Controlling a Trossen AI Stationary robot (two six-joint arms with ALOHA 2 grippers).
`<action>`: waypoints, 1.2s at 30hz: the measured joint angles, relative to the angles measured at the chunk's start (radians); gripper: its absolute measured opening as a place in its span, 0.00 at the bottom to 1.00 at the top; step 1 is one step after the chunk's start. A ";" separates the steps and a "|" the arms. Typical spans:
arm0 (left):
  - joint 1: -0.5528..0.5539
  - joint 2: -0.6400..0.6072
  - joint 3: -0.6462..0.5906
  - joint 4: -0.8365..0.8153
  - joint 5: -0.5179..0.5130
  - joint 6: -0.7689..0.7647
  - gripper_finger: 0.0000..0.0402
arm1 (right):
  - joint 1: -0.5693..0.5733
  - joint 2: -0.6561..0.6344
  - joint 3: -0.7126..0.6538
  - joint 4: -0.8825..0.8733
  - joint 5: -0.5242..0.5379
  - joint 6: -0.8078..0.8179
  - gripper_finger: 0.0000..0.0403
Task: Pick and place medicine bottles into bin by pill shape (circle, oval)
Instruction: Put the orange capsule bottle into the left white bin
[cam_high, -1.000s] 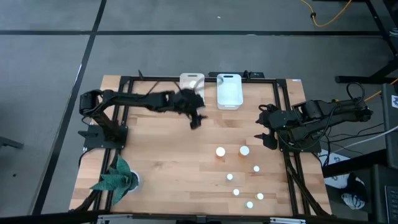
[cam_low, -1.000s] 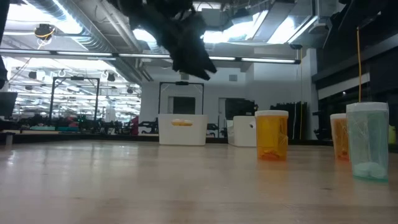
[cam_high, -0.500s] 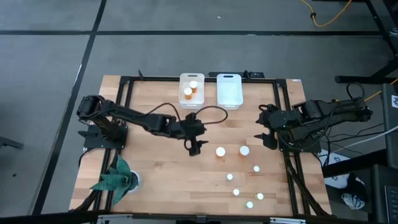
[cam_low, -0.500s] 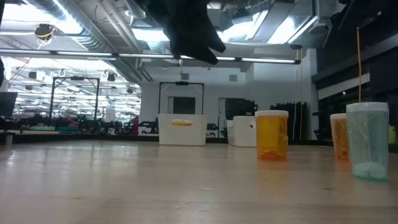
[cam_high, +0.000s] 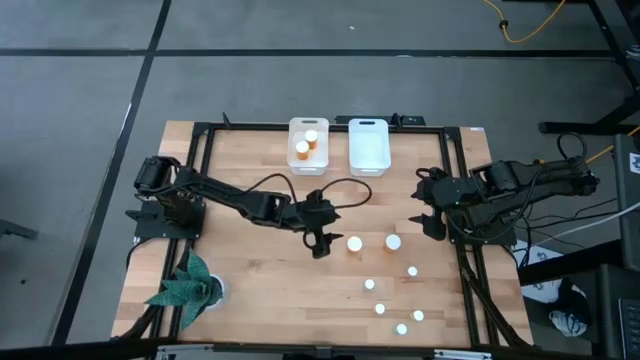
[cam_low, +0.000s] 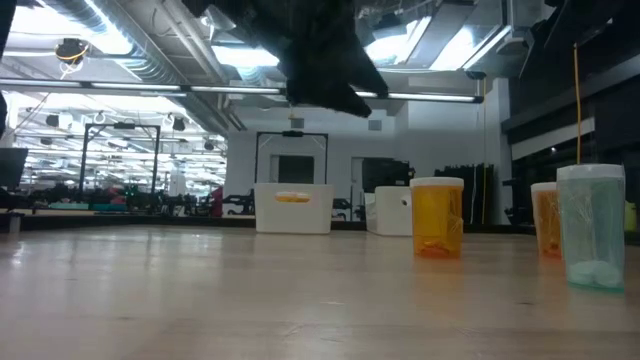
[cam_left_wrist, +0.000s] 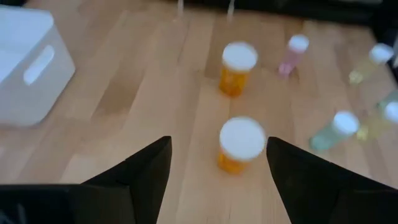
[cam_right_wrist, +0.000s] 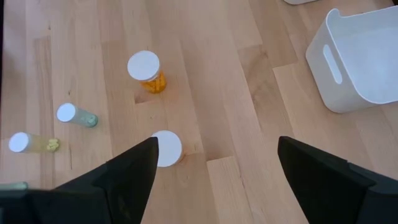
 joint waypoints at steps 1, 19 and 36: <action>-0.005 0.000 0.000 0.024 0.000 0.001 0.63 | 0.000 0.000 0.000 0.000 0.000 0.000 0.82; -0.098 0.012 0.112 -0.138 -0.051 0.058 0.63 | 0.000 0.000 0.000 0.000 0.000 0.001 0.82; -0.113 0.193 0.111 -0.141 -0.022 0.093 0.63 | 0.000 0.000 0.000 0.001 0.000 0.000 0.82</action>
